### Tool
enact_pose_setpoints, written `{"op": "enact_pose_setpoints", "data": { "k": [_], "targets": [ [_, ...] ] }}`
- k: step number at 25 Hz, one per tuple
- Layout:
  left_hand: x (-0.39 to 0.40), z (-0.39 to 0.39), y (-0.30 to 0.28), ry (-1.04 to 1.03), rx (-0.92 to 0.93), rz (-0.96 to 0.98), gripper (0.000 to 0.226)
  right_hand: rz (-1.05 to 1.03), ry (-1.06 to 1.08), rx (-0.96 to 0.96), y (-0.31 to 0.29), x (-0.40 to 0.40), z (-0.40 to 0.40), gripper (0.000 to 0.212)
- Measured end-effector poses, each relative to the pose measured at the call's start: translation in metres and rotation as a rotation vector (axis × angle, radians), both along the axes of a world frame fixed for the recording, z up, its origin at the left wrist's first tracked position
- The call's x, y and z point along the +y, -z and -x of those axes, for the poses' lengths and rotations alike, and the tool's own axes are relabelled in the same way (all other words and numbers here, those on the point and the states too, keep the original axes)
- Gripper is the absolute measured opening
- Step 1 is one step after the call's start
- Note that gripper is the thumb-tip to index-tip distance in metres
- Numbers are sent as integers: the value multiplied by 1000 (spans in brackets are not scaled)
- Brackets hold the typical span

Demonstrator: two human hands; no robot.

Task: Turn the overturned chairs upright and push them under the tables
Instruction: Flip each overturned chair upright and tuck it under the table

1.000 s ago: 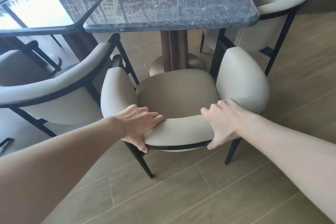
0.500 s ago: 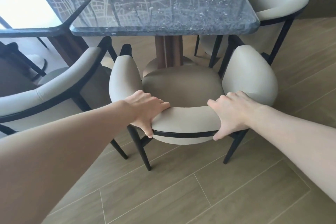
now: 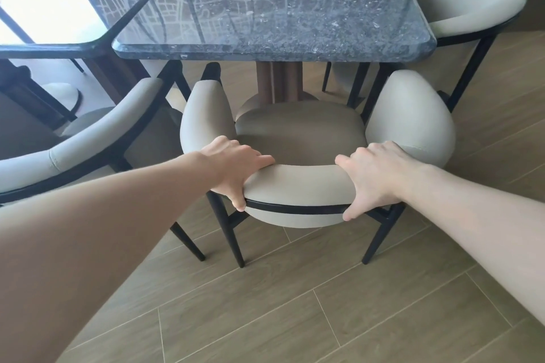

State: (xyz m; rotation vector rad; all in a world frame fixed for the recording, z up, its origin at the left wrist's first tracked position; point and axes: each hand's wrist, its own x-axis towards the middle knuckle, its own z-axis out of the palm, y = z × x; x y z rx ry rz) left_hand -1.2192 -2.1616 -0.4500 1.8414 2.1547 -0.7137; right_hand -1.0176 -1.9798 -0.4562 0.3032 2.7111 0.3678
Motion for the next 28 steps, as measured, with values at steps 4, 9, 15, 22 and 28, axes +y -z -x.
{"op": "enact_pose_setpoints", "data": {
  "k": [4,9,15,22,28],
  "targets": [
    [1,2,-1,-16,5,2,102,2,0,4,0,0,1,77],
    [-3,-4,2,-95,-22,-38,105,-6,40,2,0,-5,-2,79],
    [-24,-37,11,-269,122,-216,93,101,240,-14,-1,-22,-5,79],
    [-66,-70,-16,-669,-356,-620,65,393,436,101,-38,-57,-14,66],
    [-100,-91,-101,-705,-510,-821,62,613,345,337,-127,-100,-9,64]
  ]
}}
